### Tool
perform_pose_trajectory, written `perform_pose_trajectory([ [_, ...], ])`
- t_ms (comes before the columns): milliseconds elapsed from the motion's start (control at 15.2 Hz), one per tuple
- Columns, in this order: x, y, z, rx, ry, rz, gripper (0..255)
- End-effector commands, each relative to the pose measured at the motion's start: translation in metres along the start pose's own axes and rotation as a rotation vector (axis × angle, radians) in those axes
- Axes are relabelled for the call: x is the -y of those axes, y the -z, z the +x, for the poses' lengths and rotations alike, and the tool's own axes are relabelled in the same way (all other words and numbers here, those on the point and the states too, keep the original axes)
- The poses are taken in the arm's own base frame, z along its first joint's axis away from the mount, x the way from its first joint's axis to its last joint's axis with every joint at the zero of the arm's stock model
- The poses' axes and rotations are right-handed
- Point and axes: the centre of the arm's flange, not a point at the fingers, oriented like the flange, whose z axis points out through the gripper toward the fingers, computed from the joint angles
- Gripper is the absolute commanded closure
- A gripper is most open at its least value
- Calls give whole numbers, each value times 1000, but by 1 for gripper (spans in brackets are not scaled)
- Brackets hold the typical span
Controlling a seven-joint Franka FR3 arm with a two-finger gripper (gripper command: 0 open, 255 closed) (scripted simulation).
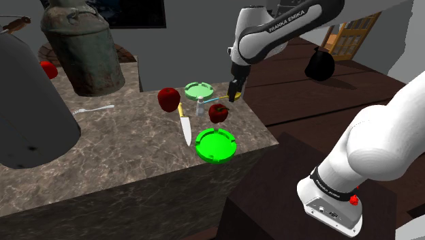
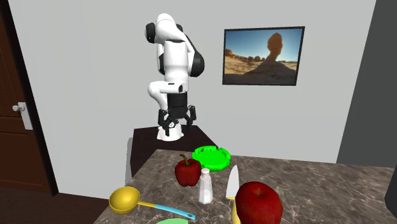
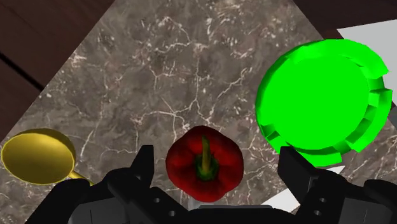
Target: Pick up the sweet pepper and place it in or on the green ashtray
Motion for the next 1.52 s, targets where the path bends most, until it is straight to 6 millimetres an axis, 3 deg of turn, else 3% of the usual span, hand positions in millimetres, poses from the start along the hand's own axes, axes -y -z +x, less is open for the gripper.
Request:
perform_pose_trajectory([
  [0, 0, -23, 16, -7, 10, 7, 0],
  [132, -3, -41, 30, -12, 18, 14, 0],
  [594, -2, -78, 31, -12, 18, 14, 0],
  [1122, -2, -81, 31, -12, 18, 14, 0],
  [1188, -2, -81, 31, -12, 18, 14, 255],
  [1452, -2, -81, 31, -12, 18, 14, 255],
])
